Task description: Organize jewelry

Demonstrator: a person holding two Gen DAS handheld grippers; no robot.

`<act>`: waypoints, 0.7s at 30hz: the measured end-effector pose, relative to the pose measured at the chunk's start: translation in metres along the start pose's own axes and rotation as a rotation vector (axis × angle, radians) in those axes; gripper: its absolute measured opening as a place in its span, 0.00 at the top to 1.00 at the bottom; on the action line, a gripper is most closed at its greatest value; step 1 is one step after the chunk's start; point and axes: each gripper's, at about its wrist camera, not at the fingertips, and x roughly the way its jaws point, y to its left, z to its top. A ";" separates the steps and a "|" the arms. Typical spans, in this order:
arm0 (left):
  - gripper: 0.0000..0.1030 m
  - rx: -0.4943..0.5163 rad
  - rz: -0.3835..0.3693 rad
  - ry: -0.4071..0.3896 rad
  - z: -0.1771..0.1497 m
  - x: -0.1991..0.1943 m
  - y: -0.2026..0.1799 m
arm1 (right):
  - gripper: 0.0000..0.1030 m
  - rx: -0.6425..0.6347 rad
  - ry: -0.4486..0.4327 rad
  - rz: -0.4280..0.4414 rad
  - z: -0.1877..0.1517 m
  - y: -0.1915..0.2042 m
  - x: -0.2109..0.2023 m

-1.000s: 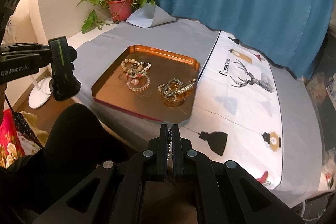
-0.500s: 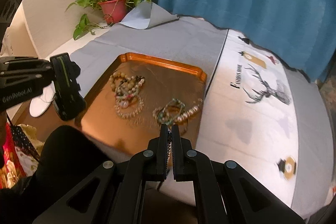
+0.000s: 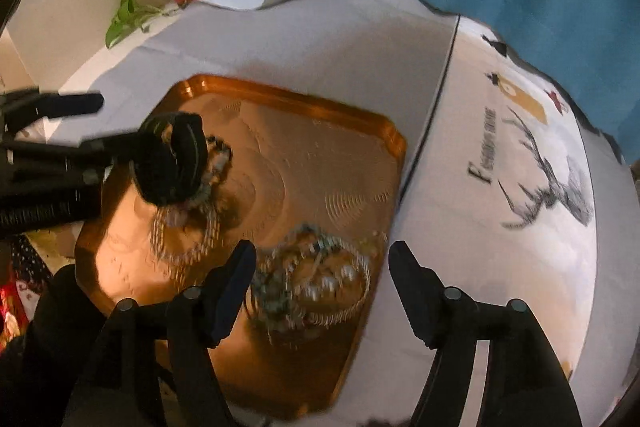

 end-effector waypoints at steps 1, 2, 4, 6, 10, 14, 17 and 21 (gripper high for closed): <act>0.22 -0.004 0.000 -0.013 -0.002 -0.005 0.000 | 0.30 0.009 -0.005 0.006 -0.005 0.000 -0.005; 0.20 -0.007 -0.003 -0.038 -0.007 -0.012 0.000 | 0.28 0.021 -0.017 0.006 -0.012 0.003 -0.012; 0.19 -0.006 -0.003 -0.096 -0.022 -0.029 -0.001 | 0.26 0.032 -0.062 -0.003 -0.028 0.010 -0.023; 0.17 0.001 -0.003 -0.147 -0.044 -0.047 -0.004 | 0.24 0.034 -0.120 -0.033 -0.050 0.022 -0.035; 0.11 -0.003 -0.012 -0.220 -0.077 -0.079 -0.011 | 0.23 0.054 -0.208 -0.108 -0.087 0.044 -0.063; 0.08 -0.031 -0.031 -0.239 -0.100 -0.104 -0.012 | 0.20 0.124 -0.176 -0.120 -0.112 0.047 -0.080; 0.07 -0.011 -0.018 -0.267 -0.109 -0.113 -0.015 | 0.20 0.126 -0.214 -0.145 -0.118 0.047 -0.093; 0.07 -0.015 0.009 -0.268 -0.126 -0.115 -0.014 | 0.19 0.148 -0.258 -0.190 -0.125 0.048 -0.101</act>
